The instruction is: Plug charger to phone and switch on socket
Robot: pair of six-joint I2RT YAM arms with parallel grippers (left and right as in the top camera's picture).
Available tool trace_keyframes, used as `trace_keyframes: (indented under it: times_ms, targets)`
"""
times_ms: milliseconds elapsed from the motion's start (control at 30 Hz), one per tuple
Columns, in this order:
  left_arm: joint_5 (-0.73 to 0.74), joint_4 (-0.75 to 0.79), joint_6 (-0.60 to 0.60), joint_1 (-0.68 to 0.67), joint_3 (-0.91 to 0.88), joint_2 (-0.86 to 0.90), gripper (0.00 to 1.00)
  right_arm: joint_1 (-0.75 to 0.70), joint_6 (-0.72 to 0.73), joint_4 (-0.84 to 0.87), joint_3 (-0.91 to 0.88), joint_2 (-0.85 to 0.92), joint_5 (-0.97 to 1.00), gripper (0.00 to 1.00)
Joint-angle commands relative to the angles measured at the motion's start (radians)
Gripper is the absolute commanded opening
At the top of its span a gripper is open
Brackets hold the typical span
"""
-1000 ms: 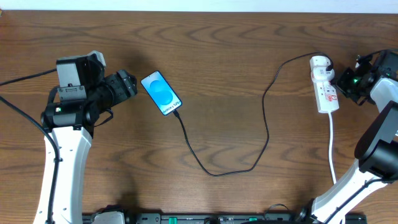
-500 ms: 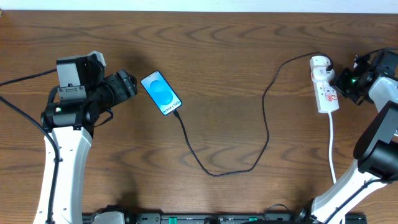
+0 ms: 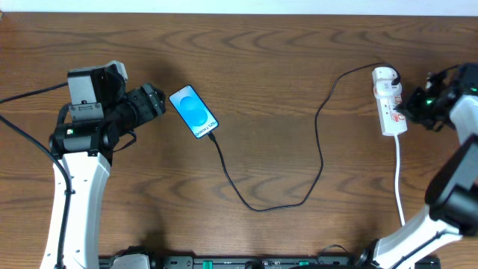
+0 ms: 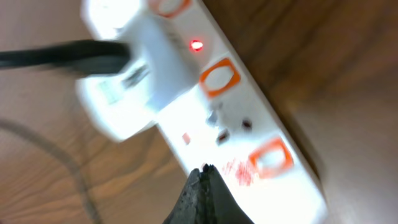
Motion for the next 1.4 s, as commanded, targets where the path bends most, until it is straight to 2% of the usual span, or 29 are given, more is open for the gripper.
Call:
trace_keyframes:
  times_ms: [0, 167, 367, 500, 600, 767, 833, 900, 967, 1067, 1367]
  targets:
    - [0.024, 0.006, 0.017, 0.003, 0.013, 0.002, 0.82, -0.005, 0.002, -0.039, 0.006, -0.176, -0.021, 0.02]
    - [0.071, 0.006, 0.017, 0.003, 0.042, 0.002, 0.86, 0.02, 0.0, -0.104, 0.006, -0.347, -0.045, 0.02]
    - [0.12, -0.021, 0.017, 0.003, 0.138, 0.014, 0.96, 0.111, -0.007, -0.134, 0.006, -0.525, -0.066, 0.06]
    - [0.14, -0.038, 0.015, 0.003, 0.208, 0.045, 0.99, 0.213, -0.05, -0.162, 0.006, -0.613, -0.065, 0.13]
    - [0.14, -0.024, -0.01, 0.003, 0.213, 0.051, 1.0, 0.292, -0.098, -0.212, 0.006, -0.669, -0.059, 0.24]
    - [0.14, -0.04, -0.01, 0.003, 0.213, 0.051, 1.0, 0.393, -0.132, -0.305, 0.006, -0.759, 0.004, 0.34]
    - [0.14, -0.053, -0.01, 0.003, 0.213, 0.051, 1.0, 0.417, -0.133, -0.331, 0.006, -0.796, 0.023, 0.43]
    - [0.148, -0.053, -0.034, 0.003, 0.212, 0.051, 1.0, 0.431, -0.132, -0.347, 0.006, -0.829, 0.025, 0.6]
    - [0.148, -0.058, -0.048, 0.002, 0.212, 0.051, 1.0, 0.434, -0.129, -0.356, 0.006, -0.866, 0.024, 0.72]
    - [0.148, -0.058, -0.048, 0.002, 0.212, 0.051, 1.0, 0.434, -0.129, -0.381, 0.006, -0.915, 0.024, 0.99]
    - [0.148, -0.058, -0.048, 0.002, 0.212, 0.051, 1.0, 0.434, -0.129, -0.522, 0.006, -1.02, 0.024, 0.99]
